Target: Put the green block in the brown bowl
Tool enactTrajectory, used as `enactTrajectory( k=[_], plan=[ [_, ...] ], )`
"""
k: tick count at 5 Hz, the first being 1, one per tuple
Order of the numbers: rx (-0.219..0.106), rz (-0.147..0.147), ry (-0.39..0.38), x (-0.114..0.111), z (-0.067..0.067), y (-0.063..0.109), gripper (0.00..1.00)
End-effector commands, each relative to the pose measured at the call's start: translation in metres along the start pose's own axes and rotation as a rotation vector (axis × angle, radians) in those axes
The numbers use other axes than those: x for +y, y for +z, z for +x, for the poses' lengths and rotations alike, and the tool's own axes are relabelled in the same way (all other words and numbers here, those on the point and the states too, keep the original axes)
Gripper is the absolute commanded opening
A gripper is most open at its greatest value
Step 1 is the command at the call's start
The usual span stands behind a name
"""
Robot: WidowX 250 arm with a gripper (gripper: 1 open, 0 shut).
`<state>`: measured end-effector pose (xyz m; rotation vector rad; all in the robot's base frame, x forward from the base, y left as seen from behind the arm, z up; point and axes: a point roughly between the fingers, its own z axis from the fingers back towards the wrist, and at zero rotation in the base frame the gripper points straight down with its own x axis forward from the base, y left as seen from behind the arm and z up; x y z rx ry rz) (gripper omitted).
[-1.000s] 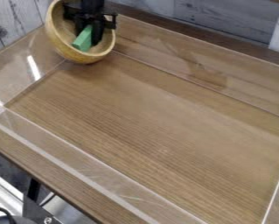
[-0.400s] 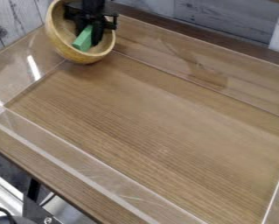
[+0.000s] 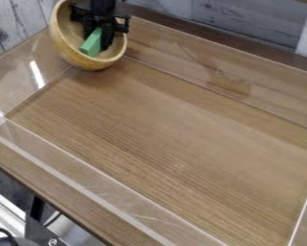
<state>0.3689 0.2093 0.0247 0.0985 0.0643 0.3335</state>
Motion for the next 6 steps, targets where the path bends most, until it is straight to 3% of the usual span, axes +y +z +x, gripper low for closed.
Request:
enactTrajectory(
  k=[1,2,4,6],
  plan=[
    [0.141,-0.016,0.038,-0.014,-0.020,-0.093,0.00],
    [0.157,-0.013,0.044,-0.014,-0.022,-0.097,0.00],
    [0.186,-0.037,-0.056,-0.062,-0.063,-0.082,0.00],
    [0.200,-0.073,-0.117,-0.091,-0.096,-0.062,0.00]
  ],
)
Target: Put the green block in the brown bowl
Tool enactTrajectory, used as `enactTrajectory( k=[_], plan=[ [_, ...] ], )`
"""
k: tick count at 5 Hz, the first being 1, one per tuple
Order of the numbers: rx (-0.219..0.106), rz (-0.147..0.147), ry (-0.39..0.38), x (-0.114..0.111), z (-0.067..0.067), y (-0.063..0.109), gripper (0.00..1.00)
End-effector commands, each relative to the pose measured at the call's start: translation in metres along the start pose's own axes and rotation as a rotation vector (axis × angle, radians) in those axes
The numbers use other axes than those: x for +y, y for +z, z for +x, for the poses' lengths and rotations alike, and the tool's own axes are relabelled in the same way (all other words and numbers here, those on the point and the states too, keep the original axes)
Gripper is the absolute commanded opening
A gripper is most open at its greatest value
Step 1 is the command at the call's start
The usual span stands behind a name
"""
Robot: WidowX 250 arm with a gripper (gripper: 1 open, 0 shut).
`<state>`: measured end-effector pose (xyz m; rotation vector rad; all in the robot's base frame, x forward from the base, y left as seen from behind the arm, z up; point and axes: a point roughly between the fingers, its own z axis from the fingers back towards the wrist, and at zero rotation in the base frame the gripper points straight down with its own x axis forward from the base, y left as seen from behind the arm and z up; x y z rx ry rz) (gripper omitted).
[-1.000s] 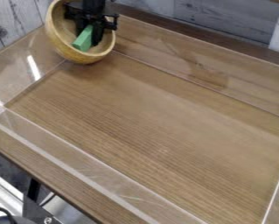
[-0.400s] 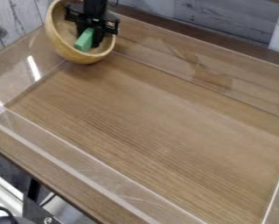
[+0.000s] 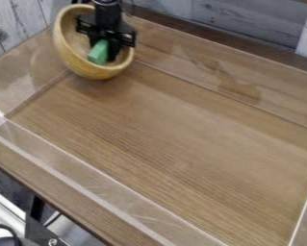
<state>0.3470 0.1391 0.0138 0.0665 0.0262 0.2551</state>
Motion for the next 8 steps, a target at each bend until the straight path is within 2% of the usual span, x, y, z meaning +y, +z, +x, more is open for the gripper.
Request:
enactTrajectory(
  k=[1,3,6,8],
  plan=[
    [0.255,-0.053,-0.089,-0.056,-0.068,-0.046,0.00],
    [0.241,-0.074,-0.117,-0.069,-0.074,-0.026,0.00],
    [0.218,-0.087,-0.122,-0.069,-0.058,-0.010,0.00],
    [0.191,-0.101,-0.128,-0.072,-0.050,0.001,0.00]
  ],
)
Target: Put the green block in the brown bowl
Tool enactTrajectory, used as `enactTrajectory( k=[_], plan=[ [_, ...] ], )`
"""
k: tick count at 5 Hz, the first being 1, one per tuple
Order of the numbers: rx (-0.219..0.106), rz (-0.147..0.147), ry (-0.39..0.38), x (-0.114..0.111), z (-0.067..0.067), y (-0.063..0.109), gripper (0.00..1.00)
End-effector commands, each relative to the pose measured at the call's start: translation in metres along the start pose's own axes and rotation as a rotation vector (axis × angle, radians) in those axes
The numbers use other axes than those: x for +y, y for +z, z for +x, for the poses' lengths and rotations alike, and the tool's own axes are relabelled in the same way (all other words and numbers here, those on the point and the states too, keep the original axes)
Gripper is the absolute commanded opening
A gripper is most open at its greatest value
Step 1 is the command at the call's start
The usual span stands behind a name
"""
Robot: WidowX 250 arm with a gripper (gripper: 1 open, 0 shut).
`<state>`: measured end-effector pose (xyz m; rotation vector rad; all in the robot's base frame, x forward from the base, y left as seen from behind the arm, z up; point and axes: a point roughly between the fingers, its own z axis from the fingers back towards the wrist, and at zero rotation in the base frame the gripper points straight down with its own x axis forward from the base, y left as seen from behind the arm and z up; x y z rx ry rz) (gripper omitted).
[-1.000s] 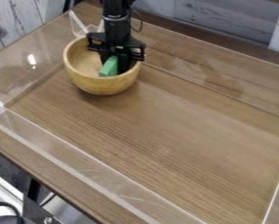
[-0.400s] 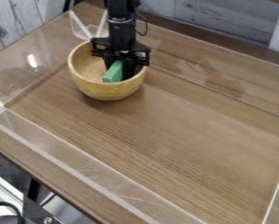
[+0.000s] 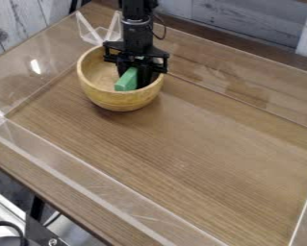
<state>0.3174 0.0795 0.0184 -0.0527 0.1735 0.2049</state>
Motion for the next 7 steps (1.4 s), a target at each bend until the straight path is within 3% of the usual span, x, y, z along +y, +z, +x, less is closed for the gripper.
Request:
enactTrajectory(
  k=[1,4,7],
  plan=[
    [0.022,-0.003,-0.073,-0.023,0.000,-0.004,0.00],
    [-0.019,-0.022,-0.077,-0.026,0.009,0.014,0.00],
    [-0.089,-0.062,-0.073,-0.026,0.016,0.049,0.00]
  ],
)
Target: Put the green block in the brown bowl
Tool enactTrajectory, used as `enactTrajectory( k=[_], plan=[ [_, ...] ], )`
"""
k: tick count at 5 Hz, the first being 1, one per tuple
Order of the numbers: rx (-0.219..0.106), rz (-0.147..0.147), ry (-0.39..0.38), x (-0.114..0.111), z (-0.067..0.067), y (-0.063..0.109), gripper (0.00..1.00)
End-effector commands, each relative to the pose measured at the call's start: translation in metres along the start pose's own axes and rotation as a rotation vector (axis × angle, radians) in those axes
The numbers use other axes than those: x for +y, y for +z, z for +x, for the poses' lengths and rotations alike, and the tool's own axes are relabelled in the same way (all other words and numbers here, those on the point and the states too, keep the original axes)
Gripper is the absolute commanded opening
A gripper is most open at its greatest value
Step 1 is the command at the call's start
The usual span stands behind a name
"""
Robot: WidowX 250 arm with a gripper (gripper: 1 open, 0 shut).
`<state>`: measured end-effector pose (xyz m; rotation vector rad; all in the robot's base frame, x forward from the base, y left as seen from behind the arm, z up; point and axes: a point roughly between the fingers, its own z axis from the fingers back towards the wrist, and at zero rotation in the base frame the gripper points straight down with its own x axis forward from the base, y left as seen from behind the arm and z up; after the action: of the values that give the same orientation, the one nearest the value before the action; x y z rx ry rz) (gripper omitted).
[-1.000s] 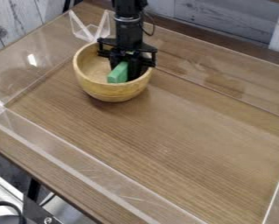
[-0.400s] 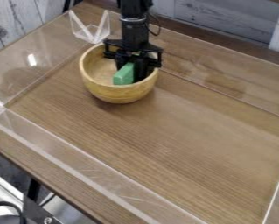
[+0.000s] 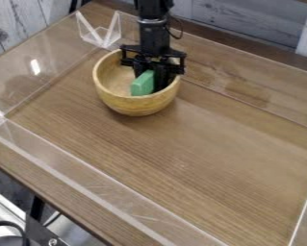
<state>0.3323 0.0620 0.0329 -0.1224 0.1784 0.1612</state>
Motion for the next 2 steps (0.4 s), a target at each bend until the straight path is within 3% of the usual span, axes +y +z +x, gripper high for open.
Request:
enactTrajectory(
  k=[1,2],
  plan=[
    [-0.123,-0.005,-0.020,-0.0046,0.0129,0.0418,0.00],
    [-0.117,0.001,-0.017,-0.0028,0.0160,0.0369,0.00]
  ],
)
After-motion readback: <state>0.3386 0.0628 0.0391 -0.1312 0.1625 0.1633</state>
